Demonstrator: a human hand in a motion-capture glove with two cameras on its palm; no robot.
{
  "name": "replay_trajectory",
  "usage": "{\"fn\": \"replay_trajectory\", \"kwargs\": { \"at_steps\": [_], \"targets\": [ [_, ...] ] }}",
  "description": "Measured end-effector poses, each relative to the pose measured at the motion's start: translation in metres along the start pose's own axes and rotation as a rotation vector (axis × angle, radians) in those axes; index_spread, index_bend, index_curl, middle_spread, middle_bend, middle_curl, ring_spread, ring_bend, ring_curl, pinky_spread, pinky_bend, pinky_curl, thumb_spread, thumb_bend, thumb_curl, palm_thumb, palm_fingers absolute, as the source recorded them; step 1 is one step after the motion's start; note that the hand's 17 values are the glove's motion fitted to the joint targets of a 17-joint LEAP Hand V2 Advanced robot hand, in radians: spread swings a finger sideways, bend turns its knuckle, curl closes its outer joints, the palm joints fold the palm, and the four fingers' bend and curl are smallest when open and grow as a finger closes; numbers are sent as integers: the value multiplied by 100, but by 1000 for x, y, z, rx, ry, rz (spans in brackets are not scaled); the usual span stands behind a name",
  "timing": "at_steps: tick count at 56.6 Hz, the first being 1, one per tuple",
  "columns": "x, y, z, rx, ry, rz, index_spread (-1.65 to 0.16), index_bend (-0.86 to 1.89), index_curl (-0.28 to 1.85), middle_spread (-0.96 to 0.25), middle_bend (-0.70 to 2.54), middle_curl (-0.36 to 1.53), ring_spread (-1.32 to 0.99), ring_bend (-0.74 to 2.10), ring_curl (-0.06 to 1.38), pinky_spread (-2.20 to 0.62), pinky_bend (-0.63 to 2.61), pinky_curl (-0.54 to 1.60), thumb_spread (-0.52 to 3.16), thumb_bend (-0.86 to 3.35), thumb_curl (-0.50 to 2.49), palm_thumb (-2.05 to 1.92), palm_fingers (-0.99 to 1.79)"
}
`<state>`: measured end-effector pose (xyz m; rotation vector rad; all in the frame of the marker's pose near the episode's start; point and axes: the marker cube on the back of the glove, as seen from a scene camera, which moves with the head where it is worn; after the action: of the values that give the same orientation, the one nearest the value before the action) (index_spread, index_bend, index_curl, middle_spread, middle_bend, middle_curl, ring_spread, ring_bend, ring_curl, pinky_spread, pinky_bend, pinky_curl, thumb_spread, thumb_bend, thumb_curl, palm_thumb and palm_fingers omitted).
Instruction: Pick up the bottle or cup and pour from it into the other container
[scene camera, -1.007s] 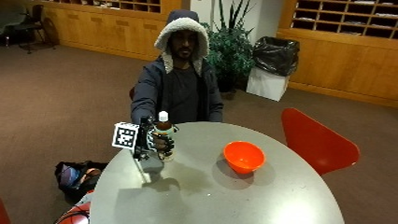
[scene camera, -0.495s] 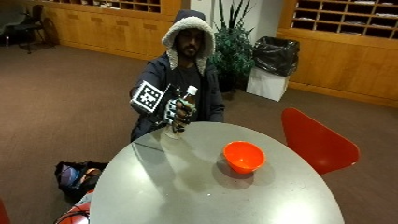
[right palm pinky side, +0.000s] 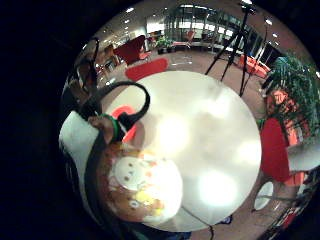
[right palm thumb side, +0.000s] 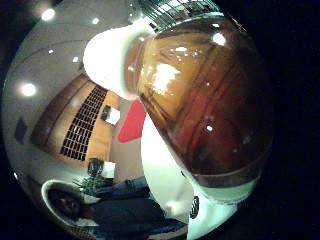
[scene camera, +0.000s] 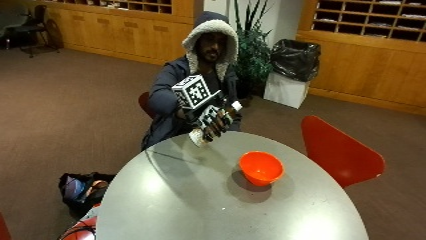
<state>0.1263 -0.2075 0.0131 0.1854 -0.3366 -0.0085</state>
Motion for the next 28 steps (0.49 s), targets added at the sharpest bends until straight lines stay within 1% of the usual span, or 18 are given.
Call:
{"fn": "replay_trajectory", "kwargs": {
  "at_steps": [12,28],
  "targets": [
    [-19,-18,15,-143,282,-4,-27,9,24,-21,38,51,-19,68,45,-11,52,38,53,-3,66,96,113],
    [-40,-36,56,-300,605,-48,-28,9,23,-22,37,51,-19,66,44,-10,50,37,57,-3,65,98,112]
  ]
}}
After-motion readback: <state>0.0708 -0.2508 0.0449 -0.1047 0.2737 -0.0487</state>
